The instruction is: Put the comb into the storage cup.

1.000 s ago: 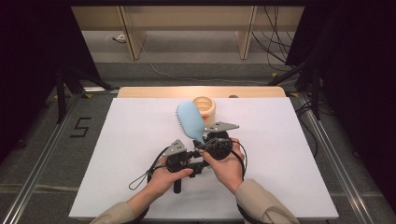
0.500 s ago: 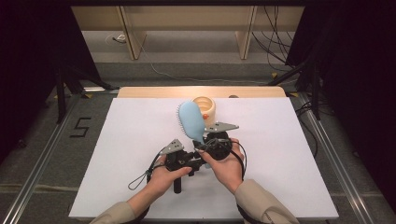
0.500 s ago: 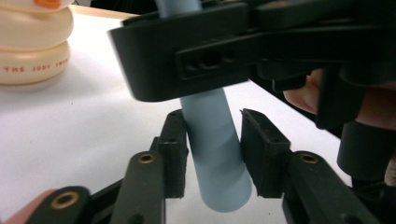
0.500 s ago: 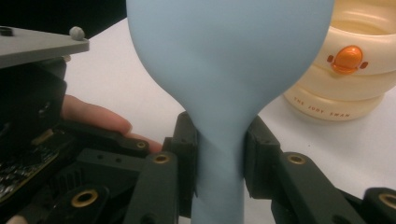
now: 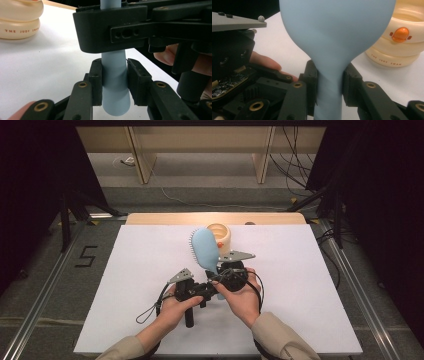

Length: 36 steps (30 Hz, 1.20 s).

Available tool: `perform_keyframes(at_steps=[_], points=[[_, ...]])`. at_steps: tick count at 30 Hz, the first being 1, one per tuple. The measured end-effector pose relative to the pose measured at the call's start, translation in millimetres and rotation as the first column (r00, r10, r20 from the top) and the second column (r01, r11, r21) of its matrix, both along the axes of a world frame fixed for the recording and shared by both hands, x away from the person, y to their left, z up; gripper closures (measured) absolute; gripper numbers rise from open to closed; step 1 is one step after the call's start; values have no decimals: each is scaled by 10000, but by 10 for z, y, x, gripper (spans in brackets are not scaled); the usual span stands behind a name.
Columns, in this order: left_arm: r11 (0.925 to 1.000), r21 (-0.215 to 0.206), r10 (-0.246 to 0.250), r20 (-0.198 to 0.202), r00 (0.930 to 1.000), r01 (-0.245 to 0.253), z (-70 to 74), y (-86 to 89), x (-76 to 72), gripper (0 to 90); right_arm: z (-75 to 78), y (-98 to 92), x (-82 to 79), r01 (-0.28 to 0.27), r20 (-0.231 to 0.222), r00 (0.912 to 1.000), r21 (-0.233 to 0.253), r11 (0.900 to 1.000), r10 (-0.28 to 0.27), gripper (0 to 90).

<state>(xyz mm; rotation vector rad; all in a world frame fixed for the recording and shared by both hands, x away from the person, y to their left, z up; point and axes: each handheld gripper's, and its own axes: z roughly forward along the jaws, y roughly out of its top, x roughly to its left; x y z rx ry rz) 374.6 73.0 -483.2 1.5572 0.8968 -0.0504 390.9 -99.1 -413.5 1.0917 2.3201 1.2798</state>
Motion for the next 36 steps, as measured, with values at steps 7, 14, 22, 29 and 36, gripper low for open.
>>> perform_keyframes(at_steps=[7, 14, 22, 29, 36], points=[[10000, -55, 10, -19, 10000, -10, -2, 6, 2, 665, 1, 6, 5, -40, 72, 10000, -51, 10000, 41, 686], [9998, -190, -108, 20, 9999, 108, 9, -1, -8, 666, 16, 3, 7, -76, 160, 9998, -107, 9999, 77, 646], [9995, -288, -91, -9, 10000, 91, 11, 7, -5, 667, 24, 4, 7, -81, 212, 9997, -62, 9999, 83, 570], [9995, -310, -56, -29, 10000, 55, 11, 16, -1, 667, 32, -9, 23, -62, 402, 9992, 85, 9999, 59, 401], [9993, -368, -12, -46, 10000, 10, 9, 24, 6, 667, 45, -19, 35, -149, 326, 9994, 192, 9997, 142, 285]])
